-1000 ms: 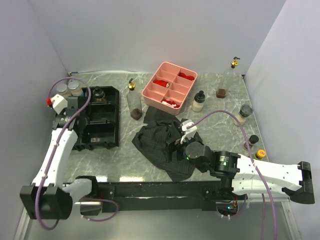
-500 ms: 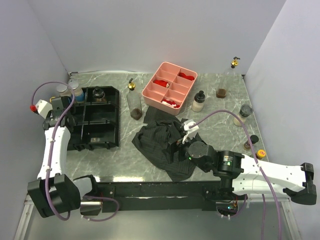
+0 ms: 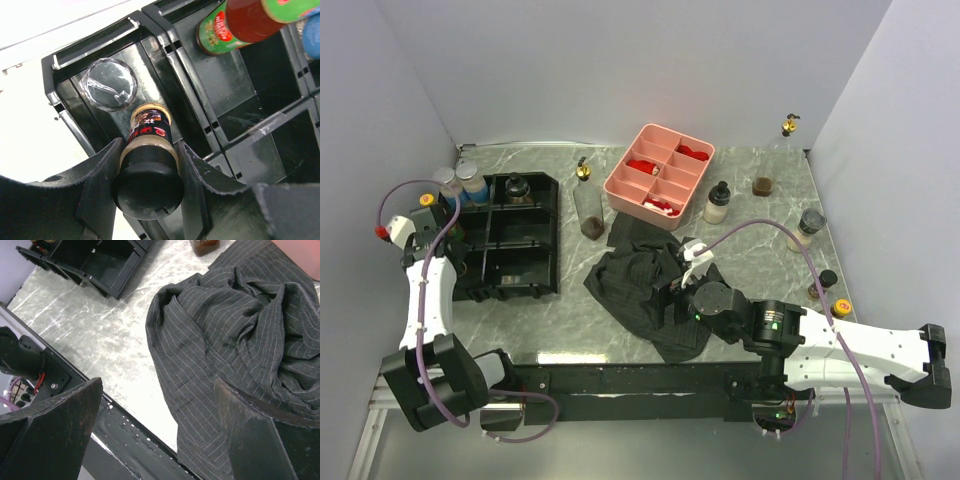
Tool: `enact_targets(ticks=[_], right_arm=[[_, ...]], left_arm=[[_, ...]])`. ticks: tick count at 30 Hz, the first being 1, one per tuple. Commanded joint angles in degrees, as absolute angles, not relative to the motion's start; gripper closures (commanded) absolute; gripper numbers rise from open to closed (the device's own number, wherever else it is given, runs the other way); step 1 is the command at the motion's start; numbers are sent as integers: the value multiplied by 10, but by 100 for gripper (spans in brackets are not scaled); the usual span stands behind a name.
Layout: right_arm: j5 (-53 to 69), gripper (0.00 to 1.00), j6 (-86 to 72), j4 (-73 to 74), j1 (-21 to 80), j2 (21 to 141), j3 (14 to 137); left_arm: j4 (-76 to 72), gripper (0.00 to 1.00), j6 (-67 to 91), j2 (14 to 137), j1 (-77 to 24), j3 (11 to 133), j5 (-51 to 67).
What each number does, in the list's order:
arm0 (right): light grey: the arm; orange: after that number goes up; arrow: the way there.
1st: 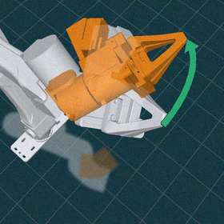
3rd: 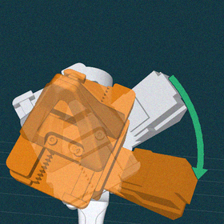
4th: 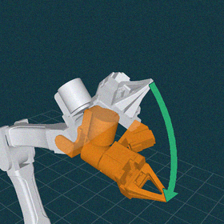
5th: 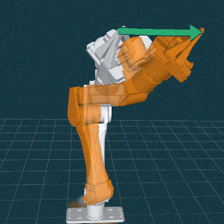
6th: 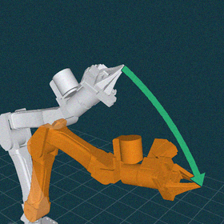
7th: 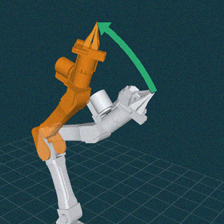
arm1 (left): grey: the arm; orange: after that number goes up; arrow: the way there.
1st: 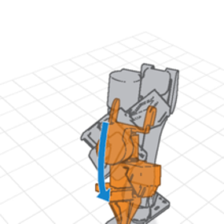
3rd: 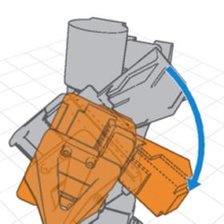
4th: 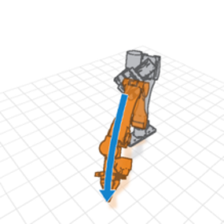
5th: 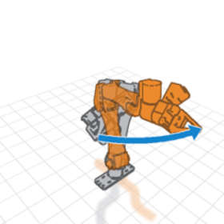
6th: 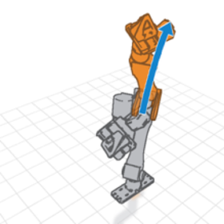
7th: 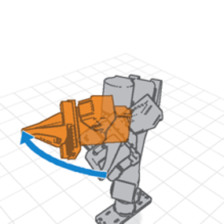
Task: Organize the condiment bottles
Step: Place the bottle in the storage box.
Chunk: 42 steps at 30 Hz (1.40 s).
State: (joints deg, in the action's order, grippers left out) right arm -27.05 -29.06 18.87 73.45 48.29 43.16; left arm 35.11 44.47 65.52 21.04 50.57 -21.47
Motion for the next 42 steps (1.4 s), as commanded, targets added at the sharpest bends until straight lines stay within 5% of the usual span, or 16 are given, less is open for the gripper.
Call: enact_targets(ticks=[1, 37, 42], right_arm=[[-268, 0, -299, 172, 733, 475, 448], [-280, 0, -316, 183, 733, 483, 435], [-286, 0, -326, 175, 733, 481, 430]], left_arm=[[314, 72, 431, 670, 229, 503, -185], [320, 29, 385, 704, 236, 543, -149], [329, 13, 374, 669, 237, 560, -129]])
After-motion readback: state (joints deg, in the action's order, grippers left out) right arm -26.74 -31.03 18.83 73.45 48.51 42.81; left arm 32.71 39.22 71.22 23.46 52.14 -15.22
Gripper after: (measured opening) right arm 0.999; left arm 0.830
